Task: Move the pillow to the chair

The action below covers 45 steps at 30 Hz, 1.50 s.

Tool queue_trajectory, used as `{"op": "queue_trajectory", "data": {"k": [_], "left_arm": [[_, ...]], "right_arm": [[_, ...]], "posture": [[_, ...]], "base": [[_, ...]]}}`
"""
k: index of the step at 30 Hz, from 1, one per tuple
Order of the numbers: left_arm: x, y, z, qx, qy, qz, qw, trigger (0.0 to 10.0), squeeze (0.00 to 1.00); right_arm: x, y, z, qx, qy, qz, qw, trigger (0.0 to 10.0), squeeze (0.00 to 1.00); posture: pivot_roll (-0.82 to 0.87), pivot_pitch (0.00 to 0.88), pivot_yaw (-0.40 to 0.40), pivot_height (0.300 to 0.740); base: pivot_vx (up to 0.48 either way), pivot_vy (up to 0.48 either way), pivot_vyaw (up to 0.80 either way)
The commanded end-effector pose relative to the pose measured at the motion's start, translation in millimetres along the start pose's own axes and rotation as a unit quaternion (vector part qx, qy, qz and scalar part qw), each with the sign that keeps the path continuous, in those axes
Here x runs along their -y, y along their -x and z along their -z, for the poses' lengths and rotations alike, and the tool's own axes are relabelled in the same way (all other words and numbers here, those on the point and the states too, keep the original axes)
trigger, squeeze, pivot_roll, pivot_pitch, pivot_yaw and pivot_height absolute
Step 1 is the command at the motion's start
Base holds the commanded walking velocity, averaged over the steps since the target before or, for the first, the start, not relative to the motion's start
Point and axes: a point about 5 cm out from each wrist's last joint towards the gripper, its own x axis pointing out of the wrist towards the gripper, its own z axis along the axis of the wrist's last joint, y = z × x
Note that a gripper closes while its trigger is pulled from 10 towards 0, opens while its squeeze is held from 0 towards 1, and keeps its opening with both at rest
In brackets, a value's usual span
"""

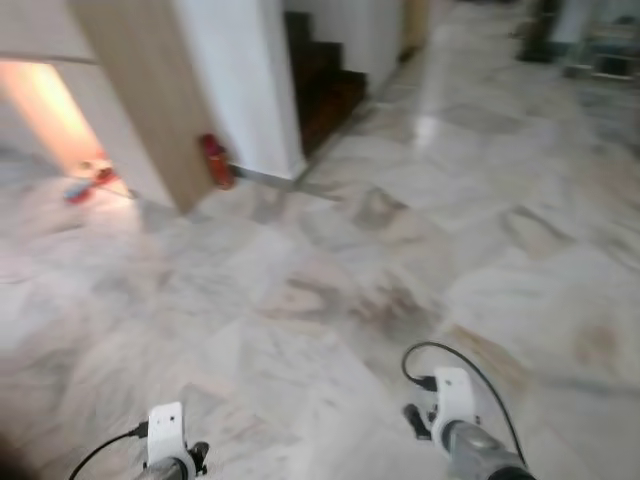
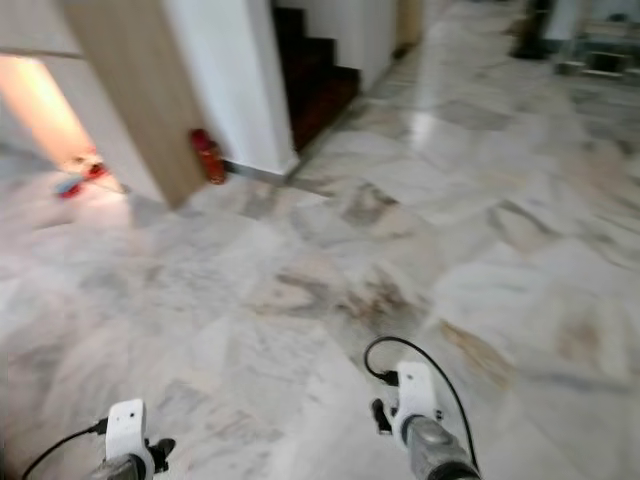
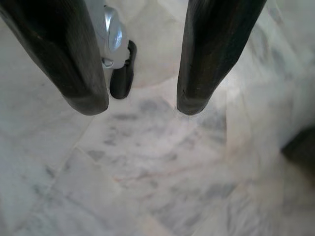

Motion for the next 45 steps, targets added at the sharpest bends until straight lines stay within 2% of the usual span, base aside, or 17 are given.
{"op": "queue_trajectory", "data": {"k": [1, 16, 23, 28, 33, 36, 38, 40, 45], "left_arm": [[-8.0, 1.3, 7, -0.014, -0.002, -0.008, 1.0, 10.0, 0.0], [-7.0, 1.1, 6, -0.01, 0.006, -0.011, 1.0, 10.0, 0.0], [-0.1, 0.9, 9, -0.011, 0.017, -0.006, 1.0, 10.0, 0.0], [5.6, 1.0, 12, -0.016, 0.01, 0.004, 1.0, 10.0, 0.0], [13.3, 1.5, 16, -0.013, 0.001, 0.011, 1.0, 10.0, 0.0], [15.1, 1.7, 17, -0.011, 0.003, 0.012, 1.0, 10.0, 0.0], [16.0, 1.8, 17, -0.01, -0.013, 0.019, 1.0, 10.0, 0.0], [16.6, 1.8, 17, -0.008, -0.032, 0.023, 0.999, 10.0, 0.0], [20.1, 2.9, 24, -0.012, -0.027, 0.024, 0.999, 10.0, 0.0]], "right_arm": [[-13.1, -1.4, -2, 0.004, -0.003, -0.015, 1.0, 10.0, 0.0], [-12.4, -1.5, -4, 0.01, -0.016, -0.009, 1.0, 10.0, 0.0], [-5.9, -0.8, -4, 0.016, -0.02, -0.004, 1.0, 10.0, 0.0], [0.7, 0.1, -2, 0.022, -0.041, 0.009, 0.999, 10.0, 0.0], [9.9, 1.7, 0, 0.035, -0.065, 0.021, 0.997, 10.0, 0.0], [13.0, 2.2, -2, 0.037, -0.03, 0.022, 0.999, 10.0, 0.0], [14.9, 2.6, -1, 0.038, -0.021, 0.028, 0.999, 10.0, 0.0], [14.8, 2.7, 0, 0.041, -0.041, 0.022, 0.998, 10.0, 0.0], [19.7, 3.9, 5, 0.033, -0.034, 0.024, 0.999, 10.0, 0.0]], "posture": [[-0.05, 0.0, 0.058, 0.74], [-0.05, 0.0, 0.038, 0.74], [-0.06, 0.0, 0.016, 0.74], [-0.07, 0.0, 0.01, 0.74], [-0.04, 0.0, -0.018, 0.74], [-0.04, 0.0, -0.026, 0.74], [-0.05, 0.0, -0.033, 0.74], [-0.05, 0.0, -0.04, 0.74], [-0.03, 0.0, -0.054, 0.74]], "base": [[0.0, 0.0, 0.8], [0.0, 0.0, 0.8], [0.0, 0.0, 0.8], [0.0, 0.0, 0.7], [0.0, 0.0, 0.0], [0.0, 0.0, 0.0], [0.0, 0.0, 0.0], [0.0, 0.0, 0.0], [0.0, 0.0, 0.0]]}}
